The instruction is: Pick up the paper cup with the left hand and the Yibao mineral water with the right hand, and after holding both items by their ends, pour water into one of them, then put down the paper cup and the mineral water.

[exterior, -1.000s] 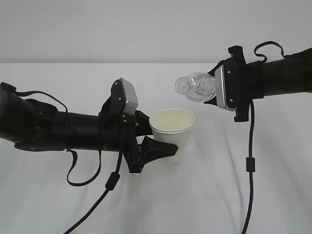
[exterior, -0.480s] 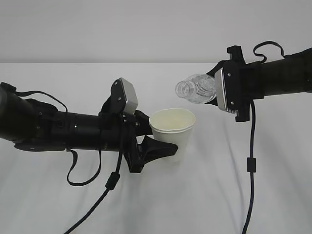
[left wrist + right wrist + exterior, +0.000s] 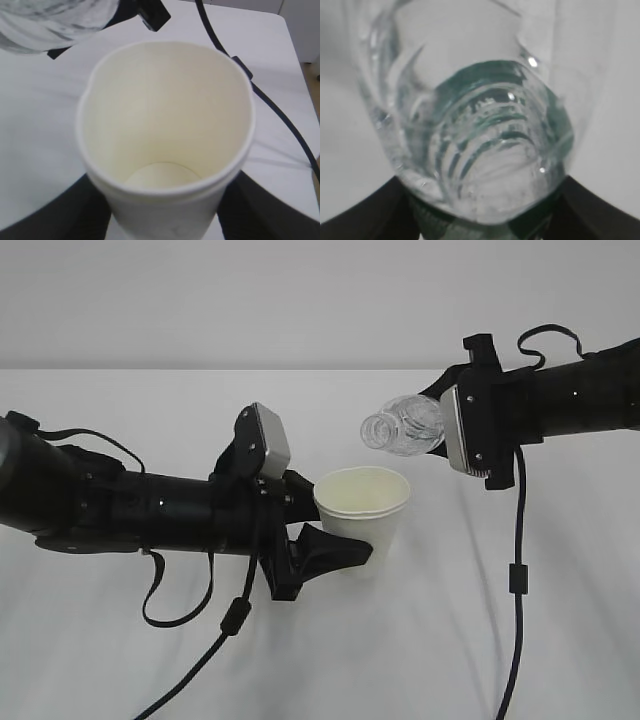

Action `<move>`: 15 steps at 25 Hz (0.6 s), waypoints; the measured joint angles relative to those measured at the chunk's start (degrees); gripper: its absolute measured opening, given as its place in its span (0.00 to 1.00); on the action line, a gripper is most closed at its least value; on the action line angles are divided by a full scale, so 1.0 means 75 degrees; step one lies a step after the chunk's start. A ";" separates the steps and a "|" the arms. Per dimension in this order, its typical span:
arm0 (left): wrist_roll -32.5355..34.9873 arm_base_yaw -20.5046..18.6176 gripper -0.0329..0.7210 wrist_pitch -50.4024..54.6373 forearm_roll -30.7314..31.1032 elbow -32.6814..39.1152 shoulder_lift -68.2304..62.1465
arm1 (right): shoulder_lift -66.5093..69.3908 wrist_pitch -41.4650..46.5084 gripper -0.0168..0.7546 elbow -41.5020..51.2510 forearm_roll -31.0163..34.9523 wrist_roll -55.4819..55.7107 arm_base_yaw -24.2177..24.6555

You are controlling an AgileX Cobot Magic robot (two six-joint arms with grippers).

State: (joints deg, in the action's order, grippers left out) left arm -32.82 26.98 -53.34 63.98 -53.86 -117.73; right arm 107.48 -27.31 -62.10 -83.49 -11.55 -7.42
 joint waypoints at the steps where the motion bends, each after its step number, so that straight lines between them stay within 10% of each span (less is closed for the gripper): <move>1: 0.0000 0.0019 0.62 0.0000 0.0000 0.0000 0.0000 | 0.0000 0.0000 0.62 0.0000 0.0000 -0.0041 0.0000; 15: 0.0000 0.0049 0.62 0.0000 0.0000 0.0000 0.0000 | 0.0000 0.0000 0.62 0.0000 0.0000 -0.0672 0.0000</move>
State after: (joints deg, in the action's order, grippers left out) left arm -32.82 27.35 -53.34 63.98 -53.86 -117.73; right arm 107.48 -27.31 -62.10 -83.49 -16.59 -7.42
